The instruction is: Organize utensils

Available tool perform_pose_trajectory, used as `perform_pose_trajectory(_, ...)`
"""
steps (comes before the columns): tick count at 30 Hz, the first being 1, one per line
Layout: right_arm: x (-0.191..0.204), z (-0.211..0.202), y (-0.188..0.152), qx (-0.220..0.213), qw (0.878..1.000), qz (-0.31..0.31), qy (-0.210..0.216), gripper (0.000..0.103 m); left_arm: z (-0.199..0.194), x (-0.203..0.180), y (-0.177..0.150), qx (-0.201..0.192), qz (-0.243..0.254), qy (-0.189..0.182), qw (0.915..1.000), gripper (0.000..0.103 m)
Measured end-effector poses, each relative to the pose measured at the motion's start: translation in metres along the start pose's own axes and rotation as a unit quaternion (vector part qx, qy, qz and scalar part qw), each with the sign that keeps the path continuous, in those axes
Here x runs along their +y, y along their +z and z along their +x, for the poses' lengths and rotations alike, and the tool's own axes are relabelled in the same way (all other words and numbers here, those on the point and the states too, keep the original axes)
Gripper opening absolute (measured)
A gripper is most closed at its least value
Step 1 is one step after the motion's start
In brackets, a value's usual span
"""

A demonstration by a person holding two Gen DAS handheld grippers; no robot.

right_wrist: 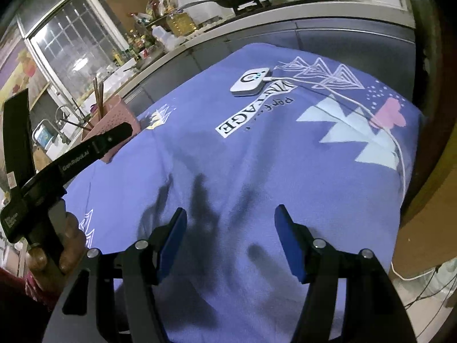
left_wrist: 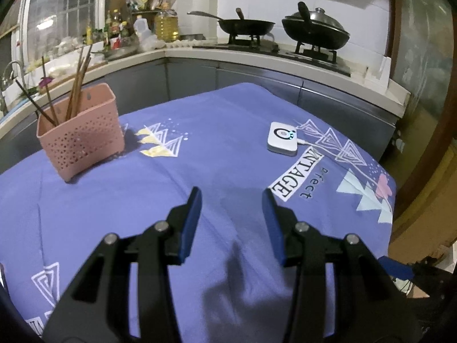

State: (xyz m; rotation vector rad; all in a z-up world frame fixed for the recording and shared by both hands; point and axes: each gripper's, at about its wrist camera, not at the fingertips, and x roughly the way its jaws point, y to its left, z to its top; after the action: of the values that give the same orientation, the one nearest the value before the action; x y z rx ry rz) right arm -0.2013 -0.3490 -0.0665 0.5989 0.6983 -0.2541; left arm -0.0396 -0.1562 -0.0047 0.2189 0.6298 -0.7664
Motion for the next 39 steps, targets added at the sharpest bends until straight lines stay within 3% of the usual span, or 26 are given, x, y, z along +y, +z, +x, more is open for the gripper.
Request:
perform_pose_trajectory(3,0.003,-0.002,-0.001,-0.002,1.000,-0.004,0.000,0.064,-0.002,0.001,0.002,0.001,-0.007,-0.001,1.0000,0.049)
perform_pose_trajectory(10,0.003,-0.002,-0.005,0.003,1.000,0.006,0.007,0.064,-0.014,0.005,-0.002,-0.021,-0.002,0.016,0.9996,0.049)
perform_pose_trajectory(18,0.016,-0.005,-0.007,-0.009,1.000,-0.015,-0.009,0.064,-0.013,0.017,-0.011,-0.005,-0.011,0.027,0.9996,0.049)
perform_pose_trajectory(22,0.019,-0.008,-0.007,-0.015,1.000,-0.019,-0.017,0.064,-0.016,0.020,-0.012,-0.013,-0.018,0.031,0.9993,0.060)
perform_pose_trajectory(27,0.023,-0.009,-0.008,-0.018,0.999,-0.021,-0.022,0.064,-0.017,0.030,-0.016,-0.001,-0.027,0.043,0.9987,0.061)
perform_pose_trajectory(31,0.023,-0.010,-0.007,-0.022,0.999,-0.018,-0.023,0.064,-0.020,0.043,-0.018,0.000,-0.046,0.040,0.9981,0.068)
perform_pose_trajectory(35,0.025,-0.011,-0.008,-0.025,0.999,-0.019,-0.023,0.064,-0.026,0.049,-0.021,-0.020,-0.058,0.050,0.9969,0.069)
perform_pose_trajectory(39,0.030,-0.015,-0.009,-0.044,0.998,-0.026,-0.033,0.064,-0.029,0.055,-0.028,-0.042,-0.075,0.058,0.9946,0.078)
